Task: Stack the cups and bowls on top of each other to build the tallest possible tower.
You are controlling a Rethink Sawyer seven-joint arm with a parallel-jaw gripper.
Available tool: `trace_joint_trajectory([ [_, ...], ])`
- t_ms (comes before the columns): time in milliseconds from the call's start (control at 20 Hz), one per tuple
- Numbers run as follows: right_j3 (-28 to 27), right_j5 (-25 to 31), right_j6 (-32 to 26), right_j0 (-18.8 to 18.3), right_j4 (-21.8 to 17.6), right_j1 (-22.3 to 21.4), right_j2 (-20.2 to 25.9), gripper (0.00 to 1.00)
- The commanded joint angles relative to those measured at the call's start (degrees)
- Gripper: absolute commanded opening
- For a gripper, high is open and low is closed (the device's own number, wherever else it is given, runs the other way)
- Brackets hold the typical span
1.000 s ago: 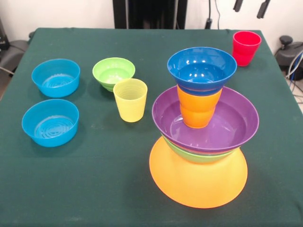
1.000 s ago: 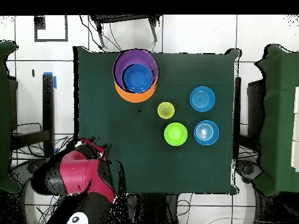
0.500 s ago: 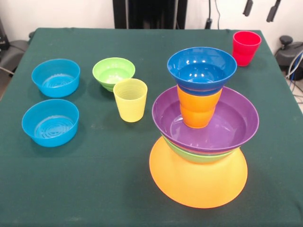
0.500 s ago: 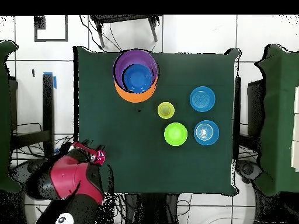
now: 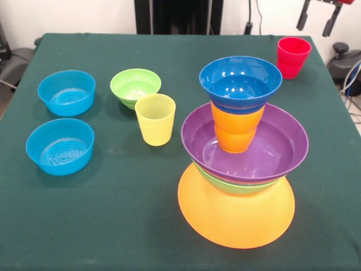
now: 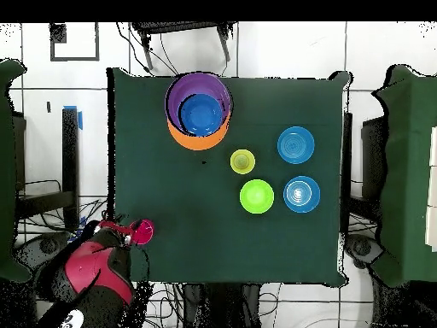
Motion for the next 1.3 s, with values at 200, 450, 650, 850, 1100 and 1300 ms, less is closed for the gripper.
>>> trace_joint_trajectory([
  [200,0.3,-7.9,5.9,3.5,-2.4,10.9,-1.1,1.00],
  [450,0.4,-10.9,5.0,2.2,-2.5,13.0,1.1,1.00],
  [650,1.7,-7.3,5.9,1.6,-0.4,11.0,5.1,1.00],
  [850,1.7,-4.7,8.7,2.9,2.9,10.3,7.3,1.00],
  [1100,1.9,-3.0,9.1,2.4,4.4,9.9,9.3,1.00],
  [1300,2.4,-1.9,9.9,3.1,6.0,9.7,9.6,1.00],
])
